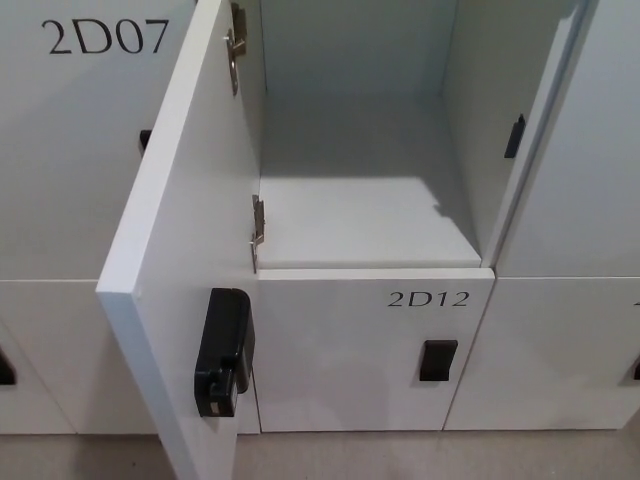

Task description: The robot uses its left hand to push the door of an open cabinet towards the right and closes it

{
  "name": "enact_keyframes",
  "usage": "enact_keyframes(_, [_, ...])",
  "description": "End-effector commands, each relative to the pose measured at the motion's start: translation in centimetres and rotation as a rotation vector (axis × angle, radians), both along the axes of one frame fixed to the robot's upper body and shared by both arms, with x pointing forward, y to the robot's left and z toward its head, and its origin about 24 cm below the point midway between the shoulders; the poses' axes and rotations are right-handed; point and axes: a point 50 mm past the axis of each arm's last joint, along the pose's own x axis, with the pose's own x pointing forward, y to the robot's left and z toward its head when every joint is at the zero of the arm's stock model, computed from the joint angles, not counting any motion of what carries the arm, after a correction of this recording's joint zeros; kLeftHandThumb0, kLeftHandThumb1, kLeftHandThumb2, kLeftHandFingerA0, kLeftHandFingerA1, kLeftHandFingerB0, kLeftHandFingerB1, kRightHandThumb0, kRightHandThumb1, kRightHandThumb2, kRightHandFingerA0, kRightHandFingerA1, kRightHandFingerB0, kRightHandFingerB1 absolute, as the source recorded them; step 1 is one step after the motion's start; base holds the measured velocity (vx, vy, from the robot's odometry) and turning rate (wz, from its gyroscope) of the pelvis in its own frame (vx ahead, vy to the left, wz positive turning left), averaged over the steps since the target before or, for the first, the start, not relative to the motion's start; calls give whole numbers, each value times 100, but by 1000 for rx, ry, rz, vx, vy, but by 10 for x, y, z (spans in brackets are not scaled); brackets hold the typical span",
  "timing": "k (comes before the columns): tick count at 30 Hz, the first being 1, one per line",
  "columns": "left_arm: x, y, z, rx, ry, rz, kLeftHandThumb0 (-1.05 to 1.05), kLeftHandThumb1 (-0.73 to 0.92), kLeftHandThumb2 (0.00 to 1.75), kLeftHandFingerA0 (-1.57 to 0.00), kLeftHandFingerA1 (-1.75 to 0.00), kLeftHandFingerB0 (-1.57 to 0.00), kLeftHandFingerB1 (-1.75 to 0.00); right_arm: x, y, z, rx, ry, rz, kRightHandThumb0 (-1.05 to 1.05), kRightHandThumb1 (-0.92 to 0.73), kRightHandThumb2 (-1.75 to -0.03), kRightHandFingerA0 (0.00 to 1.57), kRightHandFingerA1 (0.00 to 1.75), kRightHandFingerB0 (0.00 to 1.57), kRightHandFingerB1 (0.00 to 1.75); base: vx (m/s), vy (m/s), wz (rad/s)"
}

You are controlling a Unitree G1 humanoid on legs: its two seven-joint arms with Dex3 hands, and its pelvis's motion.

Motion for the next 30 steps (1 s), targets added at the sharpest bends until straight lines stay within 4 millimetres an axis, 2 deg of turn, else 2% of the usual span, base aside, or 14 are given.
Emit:
enact_keyframes(1, [90,-82,52,266,48,-232,-76,89,67,-28,-30,-23,-28,-4,0,-3,-73,77,-6,-44,-71,-61,55,40,50,38,0,0,0])
enact_keyframes(2, [105,-114,53,273,42,-328,-75,89,67,-27,-30,-23,-28,-6,2,-4,-78,80,7,-44,-57,-95,55,60,46,55,0,0,0])
enact_keyframes(5, [117,-145,55,284,44,-411,-75,89,67,-27,-30,-23,-28,-5,3,-4,-73,73,4,-44,-57,-95,55,60,46,55,0,0,0])
enact_keyframes(6, [125,-197,44,267,49,-558,-73,88,67,-29,-31,-24,-29,-10,3,-5,-82,77,22,-43,-70,-61,59,41,55,39,0,0,0])
enact_keyframes(9, [127,-251,35,290,57,-718,-74,89,68,-31,-31,-24,-29,-9,5,-5,-84,54,45,-43,-71,-62,61,41,57,40,0,0,0])
enact_keyframes(11, [127,-254,34,295,58,-728,-74,89,68,-31,-31,-24,-29,-9,5,-4,-84,51,47,-43,-71,-62,61,41,57,40,0,0,0])
enact_keyframes(16, [117,-344,26,311,101,-964,-83,92,68,-26,-30,-21,-28,5,7,1,-77,7,47,-41,-70,-61,55,40,53,39,13,-1,5])
enact_keyframes(17, [106,-383,28,291,82,-1090,-87,92,70,-25,-29,-18,-28,10,7,3,-94,-2,76,-42,-71,-61,55,40,52,39,0,0,0])
enact_keyframes(20, [96,-410,31,270,63,-1175,-103,81,65,-38,-43,-33,-41,15,7,5,-123,5,108,-44,-72,-62,56,41,51,38,7,1,5])
enact_keyframes(24, [43,-497,45,184,-33,-1518,-89,92,73,-30,-32,-21,-29,18,10,6,-75,-36,62,-35,-69,-60,63,46,53,41,0,0,0])
enact_keyframes(25, [43,-497,45,184,-33,-1518,-89,92,73,-30,-32,-21,-29,18,10,6,-75,-36,62,-35,-69,-60,63,46,53,41,0,0,0])
enact_keyframes(27, [-10,-547,75,167,-186,-1795,-86,92,76,-29,-32,-20,-30,25,18,7,-13,-73,26,-38,-70,-61,60,43,54,40,0,0,0])
enact_keyframes(28, [-62,-574,111,57,-354,-2035,-23,92,93,-21,-61,-12,-52,35,25,10,9,-98,17,-38,-70,-61,60,43,54,40,0,0,0])
enact_keyframes(30, [-77,-577,121,12,-400,-2096,-23,92,93,-21,-61,-12,-52,38,26,11,11,-104,16,-38,-70,-61,60,43,54,40,0,0,0])
